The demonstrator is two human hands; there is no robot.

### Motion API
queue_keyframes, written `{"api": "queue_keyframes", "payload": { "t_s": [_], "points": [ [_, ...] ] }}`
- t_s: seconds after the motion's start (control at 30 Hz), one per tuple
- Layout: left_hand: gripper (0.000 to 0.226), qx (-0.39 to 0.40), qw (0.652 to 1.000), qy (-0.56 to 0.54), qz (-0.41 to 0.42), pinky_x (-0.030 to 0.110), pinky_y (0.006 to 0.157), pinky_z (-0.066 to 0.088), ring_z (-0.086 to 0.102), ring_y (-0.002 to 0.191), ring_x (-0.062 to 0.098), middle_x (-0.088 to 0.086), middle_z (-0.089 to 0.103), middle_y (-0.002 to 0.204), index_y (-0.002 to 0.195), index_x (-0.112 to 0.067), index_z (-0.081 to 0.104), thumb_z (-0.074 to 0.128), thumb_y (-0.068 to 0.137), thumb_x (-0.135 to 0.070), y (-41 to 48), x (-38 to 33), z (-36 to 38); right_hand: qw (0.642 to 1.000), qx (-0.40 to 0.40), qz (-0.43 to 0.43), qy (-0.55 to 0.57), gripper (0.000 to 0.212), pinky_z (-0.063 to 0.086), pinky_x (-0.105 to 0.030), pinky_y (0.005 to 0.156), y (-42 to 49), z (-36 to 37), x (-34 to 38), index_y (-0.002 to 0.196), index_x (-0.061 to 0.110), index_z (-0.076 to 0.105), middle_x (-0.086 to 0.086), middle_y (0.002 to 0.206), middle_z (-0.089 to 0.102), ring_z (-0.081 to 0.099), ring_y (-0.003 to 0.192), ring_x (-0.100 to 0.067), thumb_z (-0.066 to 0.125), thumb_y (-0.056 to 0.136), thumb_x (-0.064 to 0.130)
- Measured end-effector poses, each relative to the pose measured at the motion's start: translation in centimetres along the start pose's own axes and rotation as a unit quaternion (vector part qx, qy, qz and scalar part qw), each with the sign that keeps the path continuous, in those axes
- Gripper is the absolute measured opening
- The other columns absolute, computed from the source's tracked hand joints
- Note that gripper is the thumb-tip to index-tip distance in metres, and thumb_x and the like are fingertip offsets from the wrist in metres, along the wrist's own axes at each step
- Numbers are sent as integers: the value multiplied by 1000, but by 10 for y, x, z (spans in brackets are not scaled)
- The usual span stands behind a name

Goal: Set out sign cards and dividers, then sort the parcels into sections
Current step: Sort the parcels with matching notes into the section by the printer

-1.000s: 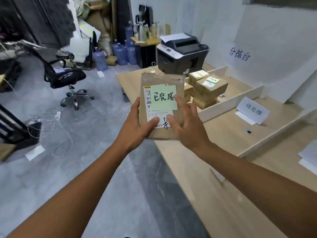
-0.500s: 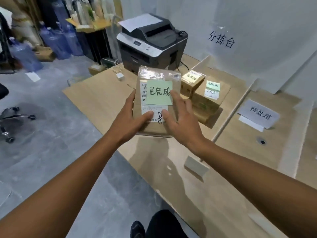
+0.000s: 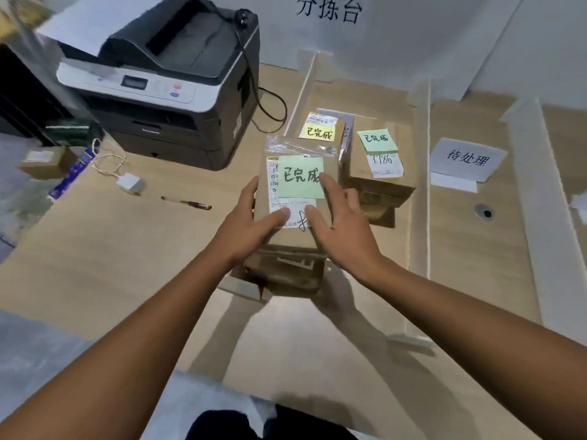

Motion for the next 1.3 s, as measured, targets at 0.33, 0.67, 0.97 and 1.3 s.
{"api": "queue_keyframes", "payload": {
  "t_s": [0.33, 0.67, 0.97, 1.3],
  "points": [
    [85, 77, 996, -32, -17, 37, 100, 47, 57, 121, 15, -15, 53, 147, 156, -41, 22, 68, 87, -58, 47, 34, 12, 989, 13, 121, -81, 56, 44, -33, 83, 9, 7, -8, 155, 47, 26, -3, 142, 51, 57, 120, -25, 39, 101, 54],
    [95, 33, 963, 168, 209, 54, 124, 20, 8, 156, 29, 5, 17, 169, 160, -24, 22, 51, 87, -77, 18, -77, 7, 951, -137, 185, -206, 59, 43, -49, 107, -64, -99, 53, 157, 36, 28, -6, 157, 37, 42, 139, -29, 34, 102, 57],
    [102, 290, 839, 231, 397, 46, 125, 20, 15, 155, 20, 6, 25, 167, 159, -24, 32, 42, 78, -85, -130, -186, 221, 853, -300, 325, -277, 60, 29, -54, 117, -298, -249, -10, 158, 30, 32, -12, 162, 31, 28, 149, -31, 37, 103, 55],
    [90, 451, 696, 218, 515, 44, 126, 18, 11, 156, 14, -2, 19, 169, 161, -31, 26, 53, 88, -75, -409, -262, 532, 781, -379, 408, -285, 67, 18, -55, 122, -640, -388, -89, 159, 36, 26, -5, 167, 19, 11, 155, -27, 42, 99, 62]
  ]
}}
Point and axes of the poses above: each hand's wrist, its own y-axis towards the middle knuckle, its own z-axis out of the palm, x = y × z, the point moved 6 cm from there along y, towards the middle knuckle
